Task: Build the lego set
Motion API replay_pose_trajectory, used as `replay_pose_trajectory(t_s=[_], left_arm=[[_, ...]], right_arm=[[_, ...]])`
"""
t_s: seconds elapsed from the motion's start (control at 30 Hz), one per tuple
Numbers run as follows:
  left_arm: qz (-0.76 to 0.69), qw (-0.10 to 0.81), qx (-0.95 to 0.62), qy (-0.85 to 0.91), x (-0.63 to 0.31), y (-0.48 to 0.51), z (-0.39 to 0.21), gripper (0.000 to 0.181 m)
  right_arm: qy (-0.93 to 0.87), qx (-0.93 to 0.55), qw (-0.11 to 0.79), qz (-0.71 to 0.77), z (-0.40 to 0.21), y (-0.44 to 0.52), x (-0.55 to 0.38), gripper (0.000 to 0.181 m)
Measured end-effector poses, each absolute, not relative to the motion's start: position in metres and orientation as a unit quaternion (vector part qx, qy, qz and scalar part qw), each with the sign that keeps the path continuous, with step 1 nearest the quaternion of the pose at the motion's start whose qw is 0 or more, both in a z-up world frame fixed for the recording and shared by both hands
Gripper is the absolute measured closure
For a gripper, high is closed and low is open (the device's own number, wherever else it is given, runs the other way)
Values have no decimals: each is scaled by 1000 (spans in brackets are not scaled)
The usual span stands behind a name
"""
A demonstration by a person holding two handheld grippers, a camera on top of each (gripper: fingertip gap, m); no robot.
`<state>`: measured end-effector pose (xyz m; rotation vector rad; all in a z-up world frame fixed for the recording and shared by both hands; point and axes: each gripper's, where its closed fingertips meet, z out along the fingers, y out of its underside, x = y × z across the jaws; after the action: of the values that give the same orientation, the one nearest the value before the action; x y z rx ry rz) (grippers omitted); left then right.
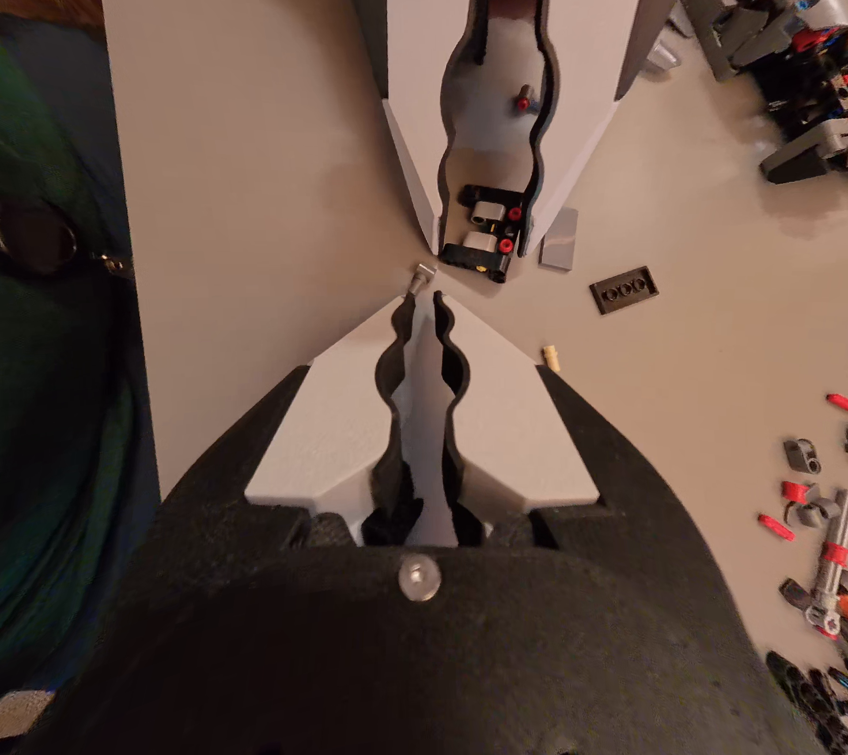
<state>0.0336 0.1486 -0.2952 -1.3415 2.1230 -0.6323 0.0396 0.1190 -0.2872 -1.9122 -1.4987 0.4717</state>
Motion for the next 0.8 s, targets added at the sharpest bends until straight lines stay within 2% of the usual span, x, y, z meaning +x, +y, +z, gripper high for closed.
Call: replay_pose_trajectory(t_s=[0.43, 0.8], left_arm=[[-228, 273, -499, 790, 33, 150, -295, 148], [-220, 264, -503, 793, 27, 153, -295, 148]], right_arm=[[-576, -726, 322, 193, -287, 108, 28, 180], [-569, -738, 306, 198, -295, 106, 25, 176]])
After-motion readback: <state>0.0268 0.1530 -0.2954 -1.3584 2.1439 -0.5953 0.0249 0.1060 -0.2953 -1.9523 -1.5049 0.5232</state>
